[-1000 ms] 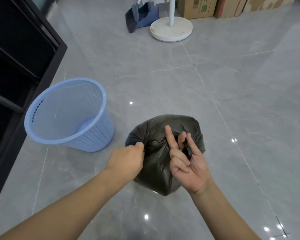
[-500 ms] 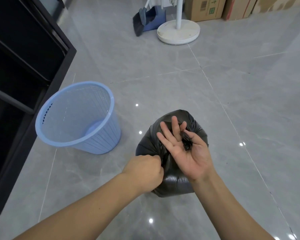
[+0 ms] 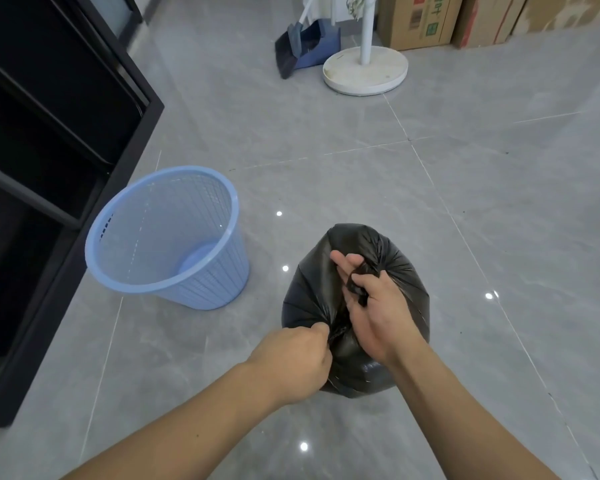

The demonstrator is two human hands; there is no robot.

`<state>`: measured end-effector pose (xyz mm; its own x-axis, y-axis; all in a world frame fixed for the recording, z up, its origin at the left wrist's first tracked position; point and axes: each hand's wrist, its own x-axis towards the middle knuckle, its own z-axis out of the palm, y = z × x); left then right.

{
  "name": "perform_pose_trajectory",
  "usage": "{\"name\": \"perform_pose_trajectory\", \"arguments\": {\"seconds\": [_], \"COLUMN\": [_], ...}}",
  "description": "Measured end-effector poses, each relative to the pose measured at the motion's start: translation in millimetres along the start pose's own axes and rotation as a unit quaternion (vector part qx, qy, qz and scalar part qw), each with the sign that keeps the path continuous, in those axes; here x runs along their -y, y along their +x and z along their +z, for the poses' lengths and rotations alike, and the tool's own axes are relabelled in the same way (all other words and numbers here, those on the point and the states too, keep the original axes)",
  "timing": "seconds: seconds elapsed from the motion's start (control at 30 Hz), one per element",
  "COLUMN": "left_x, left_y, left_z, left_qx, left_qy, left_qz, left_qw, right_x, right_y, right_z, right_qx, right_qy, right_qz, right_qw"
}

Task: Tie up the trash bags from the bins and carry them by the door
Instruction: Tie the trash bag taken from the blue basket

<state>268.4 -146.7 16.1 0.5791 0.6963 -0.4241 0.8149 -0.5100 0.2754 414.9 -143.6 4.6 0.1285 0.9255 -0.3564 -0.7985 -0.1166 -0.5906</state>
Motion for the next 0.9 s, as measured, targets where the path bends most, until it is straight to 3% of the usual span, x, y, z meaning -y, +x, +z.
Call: {"name": "perform_pose_trajectory", "arguments": {"seconds": [0.23,0.33,0.4,0.5,0.57,0.77,0.9], "left_x": [-2.5,-3.2,-0.5,5.6,5.4,2.9,12.1], "left_y": [-4.6,-8.5,-11.8,-17.2,-23.1,-35.1,-32.7], "left_z": [-17.5,-31.5,-39.2,-44.3,-48.2,-65.8,-88.3], "left_qx": [0.066,0.063,0.031,-0.007,-0.035,-0.133,-0.179], "left_qy": [-0.102,-0.339,-0.387,-0.178,-0.027,0.207,0.266], "left_qz": [-0.036,-0.116,-0.155,-0.173,-0.145,0.022,0.051], "left_qw": [0.992,0.931,0.908,0.969,0.988,0.969,0.946], "right_x": [-13.3,-12.5,-10.2,-7.6,-7.1,-9.9,-7.7], "right_y": [2.1,2.4,3.2,4.0,3.3,2.8,1.4], "right_z": [0.2,-2.1,-3.9,-3.1,-0.8,0.2,1.7], "right_qx": [0.002,0.016,0.025,0.031,0.037,0.054,0.055], "right_qy": [-0.206,-0.262,-0.298,-0.345,-0.358,-0.404,-0.378], "right_qz": [-0.021,-0.003,0.003,0.008,-0.001,-0.012,0.022], "right_qw": [0.978,0.965,0.954,0.938,0.933,0.913,0.924]}}
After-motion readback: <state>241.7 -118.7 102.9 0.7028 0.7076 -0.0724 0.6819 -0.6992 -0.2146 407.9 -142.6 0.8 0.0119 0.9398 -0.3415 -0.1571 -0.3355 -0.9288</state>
